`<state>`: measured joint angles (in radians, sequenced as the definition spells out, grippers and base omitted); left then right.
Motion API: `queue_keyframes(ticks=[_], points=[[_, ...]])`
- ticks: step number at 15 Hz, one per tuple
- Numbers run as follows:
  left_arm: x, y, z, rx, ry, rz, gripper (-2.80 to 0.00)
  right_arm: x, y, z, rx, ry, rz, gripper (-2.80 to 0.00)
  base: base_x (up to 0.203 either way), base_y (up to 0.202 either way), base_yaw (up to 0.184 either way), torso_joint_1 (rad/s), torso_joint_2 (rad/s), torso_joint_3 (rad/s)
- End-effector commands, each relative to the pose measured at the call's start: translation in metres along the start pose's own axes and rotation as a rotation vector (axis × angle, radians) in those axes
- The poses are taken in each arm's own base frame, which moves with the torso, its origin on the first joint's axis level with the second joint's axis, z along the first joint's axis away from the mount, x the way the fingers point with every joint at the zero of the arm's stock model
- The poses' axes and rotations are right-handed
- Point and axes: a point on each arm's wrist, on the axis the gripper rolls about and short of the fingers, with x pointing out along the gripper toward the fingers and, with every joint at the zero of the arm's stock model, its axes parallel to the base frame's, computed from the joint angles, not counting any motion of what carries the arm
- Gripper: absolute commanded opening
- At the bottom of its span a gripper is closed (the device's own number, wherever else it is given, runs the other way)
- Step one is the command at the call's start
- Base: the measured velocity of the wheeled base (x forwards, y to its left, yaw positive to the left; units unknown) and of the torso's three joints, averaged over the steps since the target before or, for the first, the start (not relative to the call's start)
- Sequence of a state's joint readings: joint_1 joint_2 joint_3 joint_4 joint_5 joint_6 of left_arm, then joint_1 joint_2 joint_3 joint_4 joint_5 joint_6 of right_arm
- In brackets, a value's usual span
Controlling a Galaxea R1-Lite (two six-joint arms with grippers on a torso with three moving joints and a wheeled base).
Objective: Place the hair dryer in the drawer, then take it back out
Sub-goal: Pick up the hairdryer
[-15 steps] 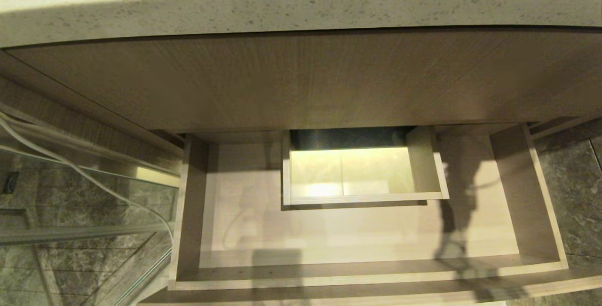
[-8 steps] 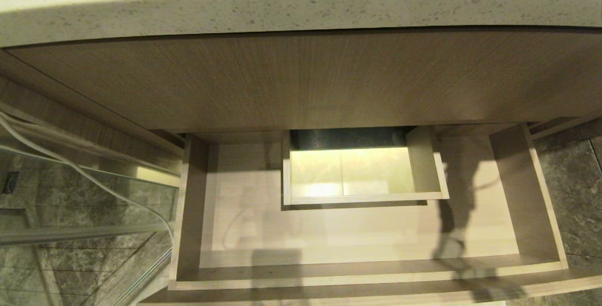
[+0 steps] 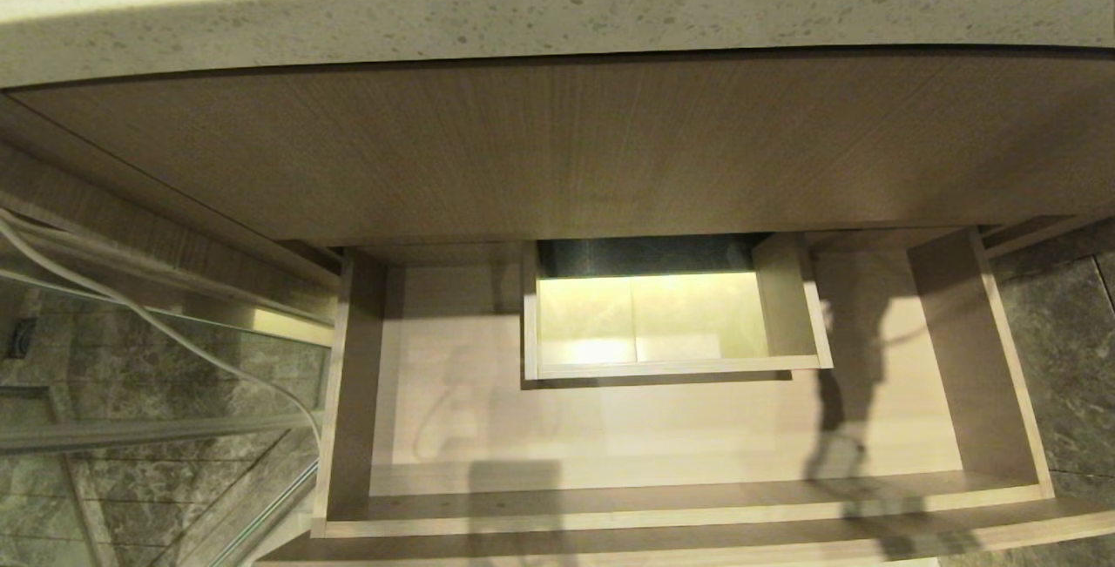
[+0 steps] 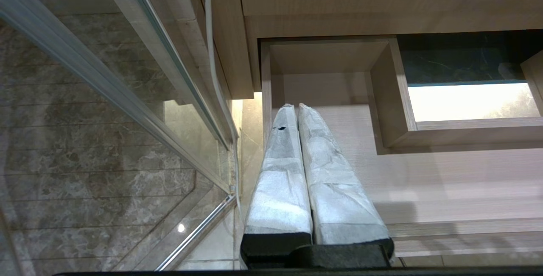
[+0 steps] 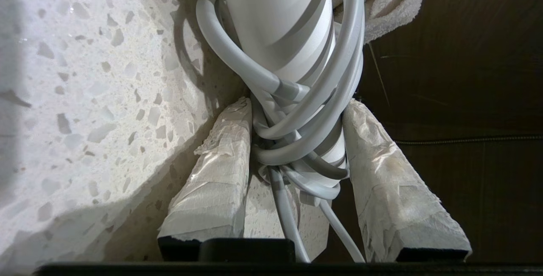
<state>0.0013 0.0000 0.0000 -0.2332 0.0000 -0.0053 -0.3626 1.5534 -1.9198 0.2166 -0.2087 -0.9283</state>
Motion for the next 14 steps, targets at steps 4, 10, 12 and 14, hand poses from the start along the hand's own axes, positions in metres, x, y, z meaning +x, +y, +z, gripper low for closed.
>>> queue_keyframes(ticks=[4, 10, 12, 14], points=[[0.001, 0.0, -0.011, -0.001, 0.038, 0.0, -2.8, -0.02, -0.017, 0.008, 0.008, -0.072, -0.045, -2.8, 0.0, 0.0, 0.0, 0.0, 0.0, 0.0], [0.001, 0.0, -0.011, 0.001, 0.038, 0.0, -2.8, -0.05, -0.036, 0.015, 0.036, -0.137, -0.097, -2.8, 0.0, 0.0, 0.0, 0.0, 0.0, 0.0], [0.001, 0.0, -0.011, 0.001, 0.038, 0.0, -2.8, -0.057, -0.04, 0.016, 0.039, -0.149, -0.11, -2.8, 0.0, 0.0, 0.0, 0.0, 0.0, 0.0], [0.001, 0.0, -0.011, -0.001, 0.038, 0.0, -2.8, -0.061, -0.042, 0.017, 0.04, -0.154, -0.116, -2.8, 0.0, 0.0, 0.0, 0.0, 0.0, 0.0]])
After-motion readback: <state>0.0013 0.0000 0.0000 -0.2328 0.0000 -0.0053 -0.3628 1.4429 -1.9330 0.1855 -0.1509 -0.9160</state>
